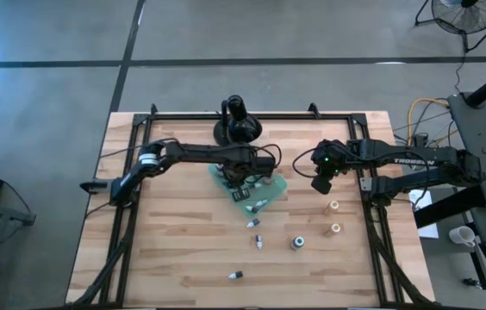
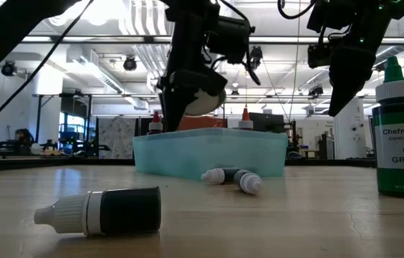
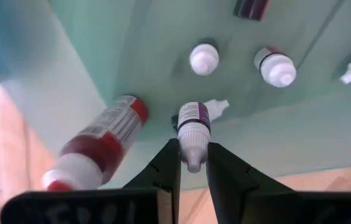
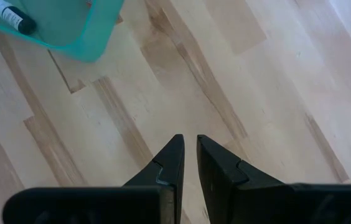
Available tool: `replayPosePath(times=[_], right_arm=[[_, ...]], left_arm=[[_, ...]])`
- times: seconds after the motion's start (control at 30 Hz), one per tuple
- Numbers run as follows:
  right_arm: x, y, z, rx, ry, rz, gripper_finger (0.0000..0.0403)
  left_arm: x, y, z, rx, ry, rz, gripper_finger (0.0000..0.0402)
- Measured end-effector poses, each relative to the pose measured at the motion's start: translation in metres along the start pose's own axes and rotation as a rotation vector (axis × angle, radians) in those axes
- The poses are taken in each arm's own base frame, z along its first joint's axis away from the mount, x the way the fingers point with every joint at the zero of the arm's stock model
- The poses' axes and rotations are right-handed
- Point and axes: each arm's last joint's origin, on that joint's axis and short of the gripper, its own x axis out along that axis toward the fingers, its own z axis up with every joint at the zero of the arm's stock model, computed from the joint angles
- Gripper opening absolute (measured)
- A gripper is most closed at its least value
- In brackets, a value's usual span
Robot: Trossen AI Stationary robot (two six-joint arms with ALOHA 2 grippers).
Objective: Pick & Place food coloring
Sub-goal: Put the small purple food coloring bottle into the green bin
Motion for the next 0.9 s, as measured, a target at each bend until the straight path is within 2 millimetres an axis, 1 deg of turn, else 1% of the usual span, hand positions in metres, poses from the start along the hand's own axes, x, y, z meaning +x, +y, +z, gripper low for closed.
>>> replayPosePath(times=[0.13,0.3,0.57,0.67,0.9], right_arm=[[0.000,0.000,0.000,0.000,0.000,0.000,0.0038],[0.000,0.000,0.000,-0.007,0.000,0.000,0.0038],[0.000,0.000,0.000,-0.032,-0.003,-0.003,0.0038],[0.000,-0.001,0.000,-0.035,-0.009,-0.023,0.0038],[0.000,-0.001,0.001,-0.053,-0.013,-0.026,0.0038]], left_arm=[[0.012,-0.004,0.002,0.009,-0.027,-0.039,0.0041],[0.015,-0.006,0.005,0.010,-0.071,-0.053,0.0041],[0.029,-0.008,0.002,0.015,-0.030,-0.091,0.0041],[0.032,-0.010,0.002,0.012,-0.031,-0.122,0.0041],[0.032,-0.010,0.004,0.002,-0.049,-0.130,0.0041]])
